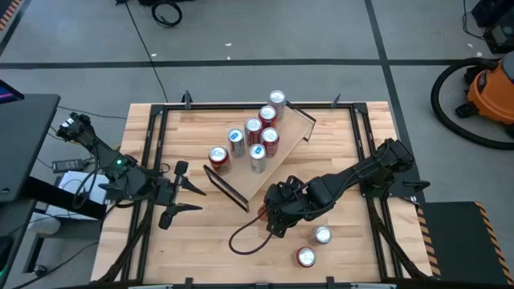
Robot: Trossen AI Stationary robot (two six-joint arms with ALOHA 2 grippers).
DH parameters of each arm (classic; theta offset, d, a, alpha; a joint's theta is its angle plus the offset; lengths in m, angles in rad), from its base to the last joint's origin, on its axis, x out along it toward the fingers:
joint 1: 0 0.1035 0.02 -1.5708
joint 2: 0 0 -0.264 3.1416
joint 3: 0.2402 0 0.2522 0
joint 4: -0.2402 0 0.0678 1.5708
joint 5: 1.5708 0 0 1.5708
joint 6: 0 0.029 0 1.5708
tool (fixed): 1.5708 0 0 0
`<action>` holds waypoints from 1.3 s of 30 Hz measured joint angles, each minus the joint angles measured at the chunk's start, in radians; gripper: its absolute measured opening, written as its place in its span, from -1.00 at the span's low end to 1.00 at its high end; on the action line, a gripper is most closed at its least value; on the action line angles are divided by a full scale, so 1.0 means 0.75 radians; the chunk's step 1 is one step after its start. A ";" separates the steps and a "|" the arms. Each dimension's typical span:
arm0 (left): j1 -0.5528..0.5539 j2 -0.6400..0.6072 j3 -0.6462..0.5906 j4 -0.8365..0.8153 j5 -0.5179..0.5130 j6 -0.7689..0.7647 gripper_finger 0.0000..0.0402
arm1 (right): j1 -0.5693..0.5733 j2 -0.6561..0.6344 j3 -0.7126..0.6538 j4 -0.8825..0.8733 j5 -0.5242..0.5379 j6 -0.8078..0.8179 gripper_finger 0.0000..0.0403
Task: Place canned beverage on shelf
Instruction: Put the red and black soda can on the shelf aligned with the other red and black soda can
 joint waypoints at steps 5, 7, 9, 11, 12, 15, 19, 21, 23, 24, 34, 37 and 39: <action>0.000 0.000 0.000 -0.064 -0.001 0.000 -0.04 | 0.019 -0.001 0.079 -0.033 0.033 0.051 0.54; 0.000 0.000 0.000 -0.082 -0.001 0.002 -0.04 | 0.029 -0.001 0.106 -0.033 0.045 0.057 0.54; 0.000 -0.001 0.001 -0.088 -0.002 0.019 -0.04 | 0.035 -0.001 0.136 -0.032 0.047 0.057 0.54; 0.000 -0.001 0.001 -0.096 -0.007 0.033 -0.04 | 0.042 -0.001 0.160 -0.032 0.070 0.046 0.54; 0.000 -0.001 0.001 -0.097 -0.008 0.034 -0.04 | 0.044 0.000 0.175 -0.048 0.082 0.041 0.54; 0.000 -0.003 0.035 -0.162 -0.008 0.029 -0.04 | 0.046 0.000 0.230 -0.128 0.134 0.034 0.54; 0.000 -0.003 0.096 -0.229 -0.012 -0.009 -0.04 | 0.028 0.000 0.296 -0.174 0.229 -0.029 0.54; 0.000 -0.003 0.114 -0.233 -0.014 -0.014 -0.04 | 0.013 0.000 0.312 -0.163 0.270 -0.073 0.54; 0.000 -0.004 0.127 -0.240 -0.014 -0.020 -0.04 | -0.009 0.000 0.313 -0.151 0.282 -0.124 0.54; 0.000 -0.003 0.133 -0.250 -0.015 -0.025 -0.04 | -0.020 0.000 0.313 -0.140 0.284 -0.147 0.54; 0.000 -0.001 0.156 -0.293 -0.048 -0.045 -0.04 | -0.088 0.000 0.313 -0.016 0.276 -0.322 0.54; 0.000 -0.001 0.156 -0.297 -0.049 -0.049 -0.04 | -0.093 0.000 0.313 0.021 0.301 -0.368 0.54; 0.000 -0.001 0.156 -0.297 -0.049 -0.053 -0.04 | -0.091 0.000 0.313 0.038 0.322 -0.387 0.54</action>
